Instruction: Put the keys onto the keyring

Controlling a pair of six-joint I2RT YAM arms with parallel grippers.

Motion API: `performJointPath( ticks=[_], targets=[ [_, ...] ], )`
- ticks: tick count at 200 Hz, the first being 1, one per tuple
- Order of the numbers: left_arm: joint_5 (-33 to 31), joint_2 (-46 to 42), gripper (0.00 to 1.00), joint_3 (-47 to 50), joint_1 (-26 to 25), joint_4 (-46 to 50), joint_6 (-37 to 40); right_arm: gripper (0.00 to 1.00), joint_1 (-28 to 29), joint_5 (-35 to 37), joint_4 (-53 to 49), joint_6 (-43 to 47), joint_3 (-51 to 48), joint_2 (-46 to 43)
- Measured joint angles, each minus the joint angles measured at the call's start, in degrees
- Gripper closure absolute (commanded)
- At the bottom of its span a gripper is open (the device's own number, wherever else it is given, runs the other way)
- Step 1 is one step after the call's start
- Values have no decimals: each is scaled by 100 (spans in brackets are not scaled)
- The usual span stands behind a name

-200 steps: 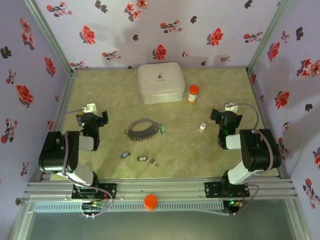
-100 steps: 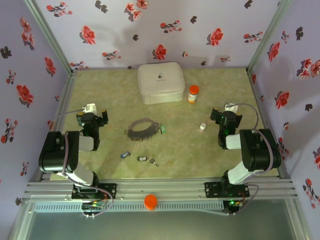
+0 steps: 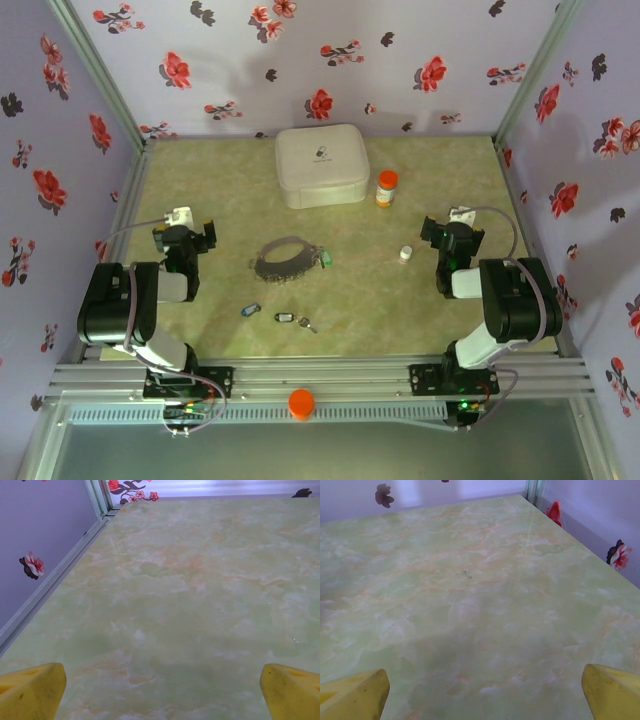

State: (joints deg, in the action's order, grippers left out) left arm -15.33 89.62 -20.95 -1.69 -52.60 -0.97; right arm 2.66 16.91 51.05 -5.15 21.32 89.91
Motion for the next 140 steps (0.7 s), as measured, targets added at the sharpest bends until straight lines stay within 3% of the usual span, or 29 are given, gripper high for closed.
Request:
performJointPath(
  ticks=[32,60,99,140],
  targets=[
    [103,-2,0,0,26,39,0,1,0,11,-2,0,-72,-125],
    [341,-223,0,144,-28,-2,68,2,0,17,-457,-4,-195,-1088],
    [339,-1545,0,-621,-638,1834,260,11,2,-205,-1565,-363,98,-2522],
    [417,-2269,0,-1604,-1008,3609,-446,18,382,-608,-3224,-988,811,-3364]
  ],
)
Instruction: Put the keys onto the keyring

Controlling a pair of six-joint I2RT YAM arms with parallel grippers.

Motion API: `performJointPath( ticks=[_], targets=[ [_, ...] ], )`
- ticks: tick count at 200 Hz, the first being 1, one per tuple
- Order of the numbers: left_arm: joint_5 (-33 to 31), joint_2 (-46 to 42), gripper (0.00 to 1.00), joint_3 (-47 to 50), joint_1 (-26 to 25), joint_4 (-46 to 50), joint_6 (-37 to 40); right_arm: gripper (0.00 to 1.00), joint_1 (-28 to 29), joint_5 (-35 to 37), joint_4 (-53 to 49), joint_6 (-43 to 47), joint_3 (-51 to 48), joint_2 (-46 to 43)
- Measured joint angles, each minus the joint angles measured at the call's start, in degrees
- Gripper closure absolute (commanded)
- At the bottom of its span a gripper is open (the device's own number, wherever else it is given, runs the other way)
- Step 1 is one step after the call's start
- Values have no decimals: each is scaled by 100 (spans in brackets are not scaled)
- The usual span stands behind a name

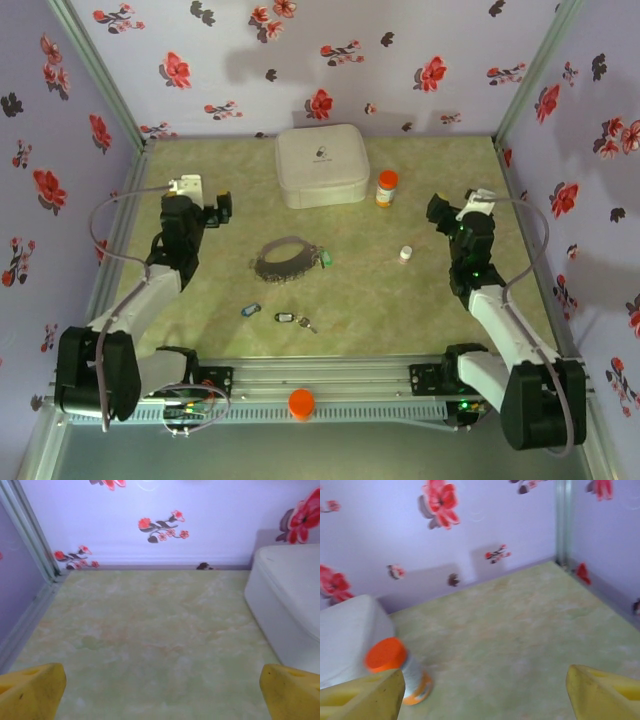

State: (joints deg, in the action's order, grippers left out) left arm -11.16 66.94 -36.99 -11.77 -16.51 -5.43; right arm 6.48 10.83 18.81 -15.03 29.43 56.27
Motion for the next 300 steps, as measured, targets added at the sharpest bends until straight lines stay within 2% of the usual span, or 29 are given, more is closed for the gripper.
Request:
performJointPath(
  ticks=[39,60,82,104,117,141,171,217,300],
  targets=[
    [186,-33,0,-251,-568,1810,-645,27,831,-691,-1578,-428,682,-192],
    [256,20,0,-501,-675,2623,-1001,31,1394,-1121,-2109,-675,890,2],
    [284,22,0,-629,-673,3093,-1421,36,2240,-1412,-2500,-837,1268,645],
    [284,17,0,-629,-664,3364,-1821,37,3042,-1569,-2791,-927,1919,1534],
    [286,-17,0,-599,-645,3449,-2074,41,3392,-1676,-2837,-940,2295,2052],
    [286,-197,0,-420,-553,3515,-2461,42,3871,-1932,-2841,-970,2885,2966],
    [286,-595,0,-13,-306,3521,-2872,45,4205,-2159,-2841,-970,3543,4002],
    [308,-1043,0,505,-166,3521,-3309,49,4343,-2461,-2771,-1034,4671,5438],
    [398,-1362,0,719,-166,3453,-3547,64,4459,-2793,-2951,-1102,6168,6872]
  ],
)
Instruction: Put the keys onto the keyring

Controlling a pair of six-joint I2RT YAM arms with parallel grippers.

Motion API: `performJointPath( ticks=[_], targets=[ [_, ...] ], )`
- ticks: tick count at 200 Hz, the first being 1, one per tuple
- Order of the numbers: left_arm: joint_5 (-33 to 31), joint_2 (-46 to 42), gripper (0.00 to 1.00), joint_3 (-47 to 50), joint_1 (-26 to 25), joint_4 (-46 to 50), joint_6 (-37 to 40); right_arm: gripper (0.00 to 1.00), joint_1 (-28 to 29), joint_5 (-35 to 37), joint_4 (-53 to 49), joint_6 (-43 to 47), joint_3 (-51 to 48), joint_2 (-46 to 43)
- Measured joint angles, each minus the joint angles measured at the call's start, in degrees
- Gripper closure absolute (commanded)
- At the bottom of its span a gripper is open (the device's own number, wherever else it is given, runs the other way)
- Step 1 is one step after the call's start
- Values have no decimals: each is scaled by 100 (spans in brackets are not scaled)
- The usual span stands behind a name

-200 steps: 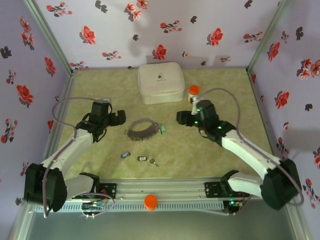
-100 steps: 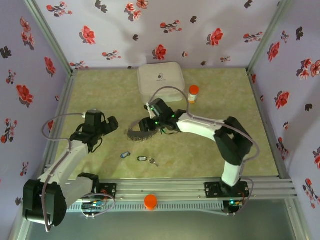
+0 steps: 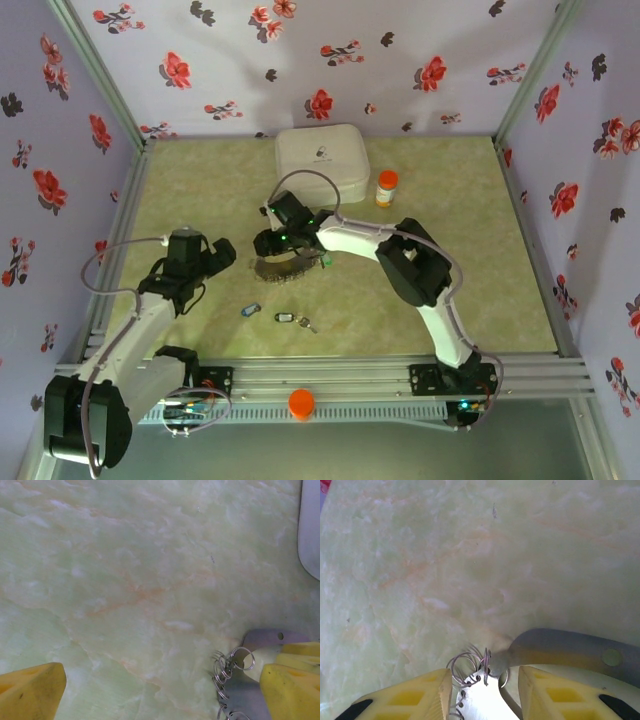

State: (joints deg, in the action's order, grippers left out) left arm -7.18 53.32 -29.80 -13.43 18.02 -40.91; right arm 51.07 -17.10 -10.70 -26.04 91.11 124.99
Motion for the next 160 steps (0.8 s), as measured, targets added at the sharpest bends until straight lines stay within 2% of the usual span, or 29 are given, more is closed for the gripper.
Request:
performJointPath(
  ticks=[12,70,99,160],
  targets=[
    [0,-42,0,9,0,0,-13,69,35,-11,-44,-11,118,109],
    [0,-210,1,28,-7,4,-9,70,94,-7,-264,-11,337,315],
    [0,-210,2,26,-9,7,11,76,107,-7,-293,-7,422,352],
    [0,-273,3,26,-20,2,35,77,114,39,-455,2,448,426]
  ],
)
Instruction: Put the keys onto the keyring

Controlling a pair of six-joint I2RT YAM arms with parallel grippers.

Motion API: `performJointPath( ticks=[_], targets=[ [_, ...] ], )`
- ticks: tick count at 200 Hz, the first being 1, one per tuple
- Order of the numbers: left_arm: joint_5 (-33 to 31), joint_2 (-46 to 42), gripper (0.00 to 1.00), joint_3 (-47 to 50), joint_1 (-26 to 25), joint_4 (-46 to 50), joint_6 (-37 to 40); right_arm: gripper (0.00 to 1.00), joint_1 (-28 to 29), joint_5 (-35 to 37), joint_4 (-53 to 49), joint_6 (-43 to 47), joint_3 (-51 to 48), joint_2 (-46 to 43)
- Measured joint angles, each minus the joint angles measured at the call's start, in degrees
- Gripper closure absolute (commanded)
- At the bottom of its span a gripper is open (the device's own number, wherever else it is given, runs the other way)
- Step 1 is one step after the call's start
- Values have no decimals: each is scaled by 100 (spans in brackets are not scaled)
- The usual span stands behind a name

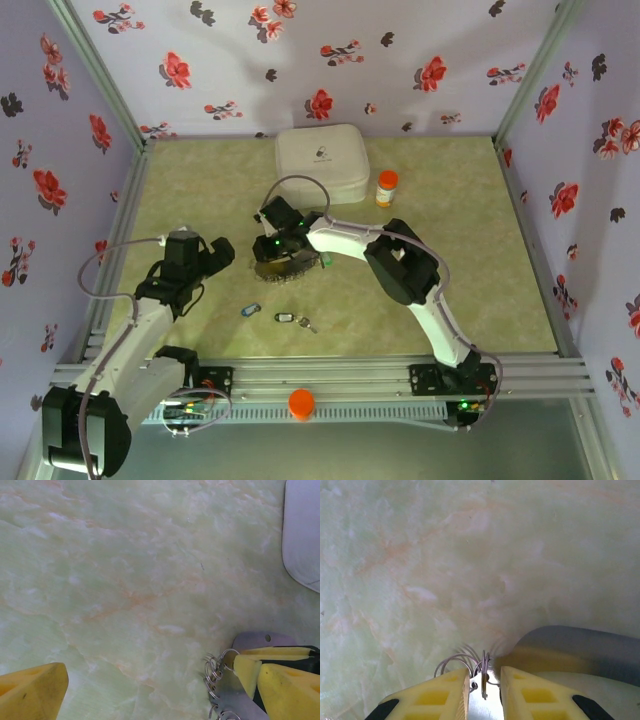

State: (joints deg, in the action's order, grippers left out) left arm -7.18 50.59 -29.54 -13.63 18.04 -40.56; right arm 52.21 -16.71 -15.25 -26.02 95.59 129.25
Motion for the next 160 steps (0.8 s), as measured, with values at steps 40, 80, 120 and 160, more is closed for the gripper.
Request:
performJointPath(
  ticks=[40,80,120,160],
  targets=[
    [-2,0,6,0,-4,0,0,83,9,20,-70,7,79,68],
    [-9,-59,9,0,-13,0,-2,94,9,15,-109,-7,136,173],
    [-50,-223,11,2,-24,2,-2,100,24,20,-136,7,157,170],
    [-127,-610,14,4,-28,-39,317,100,31,232,-223,302,-94,-256]
  ],
)
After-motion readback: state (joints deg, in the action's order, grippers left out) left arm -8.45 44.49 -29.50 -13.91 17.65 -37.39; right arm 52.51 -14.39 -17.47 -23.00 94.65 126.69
